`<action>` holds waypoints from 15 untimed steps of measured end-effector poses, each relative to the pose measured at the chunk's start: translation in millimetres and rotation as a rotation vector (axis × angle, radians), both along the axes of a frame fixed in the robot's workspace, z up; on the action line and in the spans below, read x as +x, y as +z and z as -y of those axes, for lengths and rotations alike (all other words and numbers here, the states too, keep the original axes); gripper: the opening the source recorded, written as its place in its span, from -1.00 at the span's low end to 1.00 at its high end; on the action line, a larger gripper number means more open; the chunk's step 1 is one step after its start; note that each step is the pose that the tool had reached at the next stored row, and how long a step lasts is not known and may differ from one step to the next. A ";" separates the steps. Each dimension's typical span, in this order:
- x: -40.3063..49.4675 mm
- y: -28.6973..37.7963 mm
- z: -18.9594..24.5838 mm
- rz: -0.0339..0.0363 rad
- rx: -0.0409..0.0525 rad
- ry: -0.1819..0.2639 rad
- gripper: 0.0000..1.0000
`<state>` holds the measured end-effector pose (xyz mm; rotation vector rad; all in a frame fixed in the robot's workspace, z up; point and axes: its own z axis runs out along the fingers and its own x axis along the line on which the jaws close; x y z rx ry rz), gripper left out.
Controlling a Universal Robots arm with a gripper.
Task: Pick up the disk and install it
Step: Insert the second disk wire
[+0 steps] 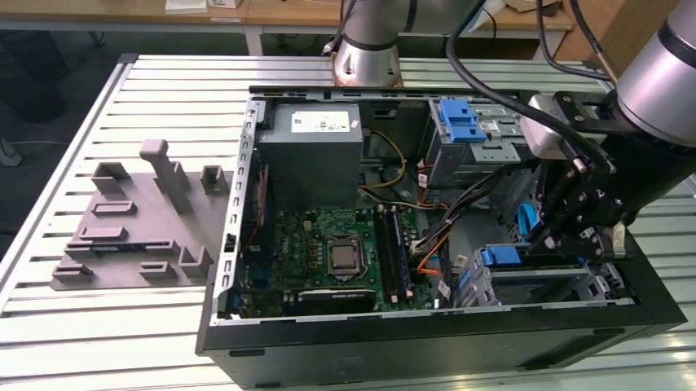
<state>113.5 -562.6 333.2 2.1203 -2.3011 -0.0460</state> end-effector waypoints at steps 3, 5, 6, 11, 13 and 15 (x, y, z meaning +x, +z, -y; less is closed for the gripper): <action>0.1 -1.2 0.0 0.0000 -0.0004 0.000 -0.69; 0.1 -1.6 0.0 0.0000 -0.0004 0.000 -0.69; 0.1 -1.8 0.0 0.0000 -0.0003 0.000 -0.69; 0.1 -2.1 0.0 0.0000 -0.0003 0.000 -0.69; 0.1 -2.1 0.0 0.0000 -0.0003 0.000 -0.69; 0.1 -2.1 0.0 0.0000 -0.0003 0.000 -0.69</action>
